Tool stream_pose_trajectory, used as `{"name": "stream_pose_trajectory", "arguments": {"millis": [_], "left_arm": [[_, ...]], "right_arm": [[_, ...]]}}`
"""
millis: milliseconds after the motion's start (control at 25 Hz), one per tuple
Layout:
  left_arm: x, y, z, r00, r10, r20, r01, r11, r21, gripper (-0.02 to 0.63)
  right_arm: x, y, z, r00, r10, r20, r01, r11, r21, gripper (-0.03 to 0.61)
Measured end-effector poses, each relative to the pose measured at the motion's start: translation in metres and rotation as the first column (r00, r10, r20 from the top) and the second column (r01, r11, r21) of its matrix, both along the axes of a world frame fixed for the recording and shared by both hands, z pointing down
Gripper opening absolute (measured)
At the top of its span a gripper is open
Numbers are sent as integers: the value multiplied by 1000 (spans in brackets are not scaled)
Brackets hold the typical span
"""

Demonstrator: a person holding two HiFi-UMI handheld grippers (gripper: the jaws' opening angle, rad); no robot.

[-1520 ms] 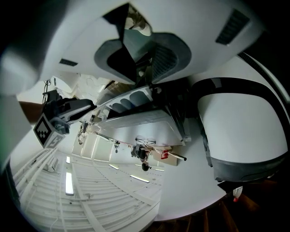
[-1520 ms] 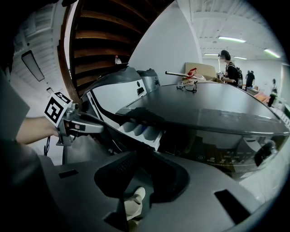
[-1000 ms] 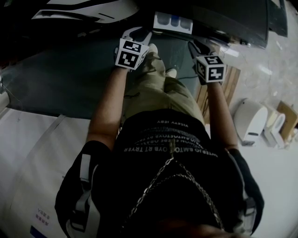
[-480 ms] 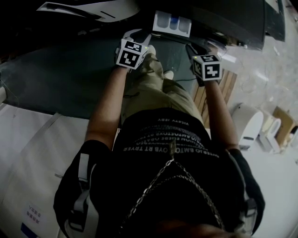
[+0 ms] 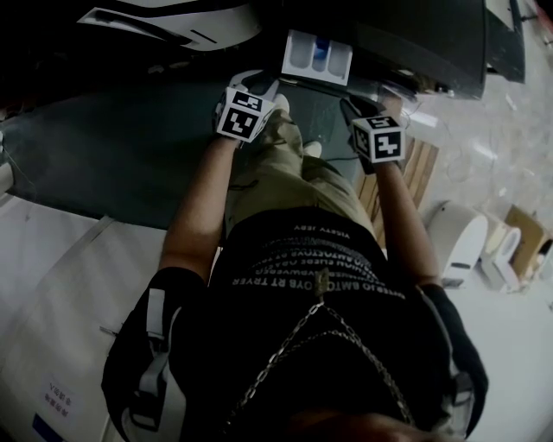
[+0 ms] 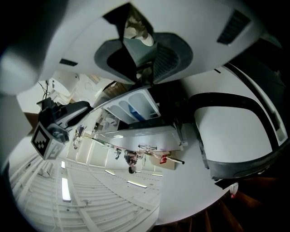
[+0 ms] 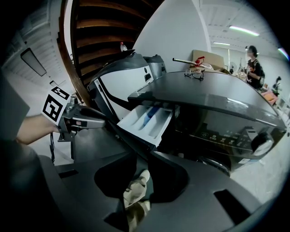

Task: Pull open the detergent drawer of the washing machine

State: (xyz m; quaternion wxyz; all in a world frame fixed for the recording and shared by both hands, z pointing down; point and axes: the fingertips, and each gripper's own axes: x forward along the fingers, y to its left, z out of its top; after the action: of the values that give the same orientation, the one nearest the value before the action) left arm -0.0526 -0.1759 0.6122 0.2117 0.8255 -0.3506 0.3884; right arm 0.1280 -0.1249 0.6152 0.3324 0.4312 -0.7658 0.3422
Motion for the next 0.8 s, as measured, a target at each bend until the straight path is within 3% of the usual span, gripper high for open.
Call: {"name": "stream_pose_trajectory", "arguments": {"millis": [400,800], "left_arm": [[3,10,-4,1000,24,-19,-24,999,34,104],[1,25,-4,999,43,-16,-43,999,4,104]], "right_arm": [[-6,16,-7,1000,-1,5,1,1000,-23,77],[-6,29,-1,999,36,32,-34,999,-39,77]]}}
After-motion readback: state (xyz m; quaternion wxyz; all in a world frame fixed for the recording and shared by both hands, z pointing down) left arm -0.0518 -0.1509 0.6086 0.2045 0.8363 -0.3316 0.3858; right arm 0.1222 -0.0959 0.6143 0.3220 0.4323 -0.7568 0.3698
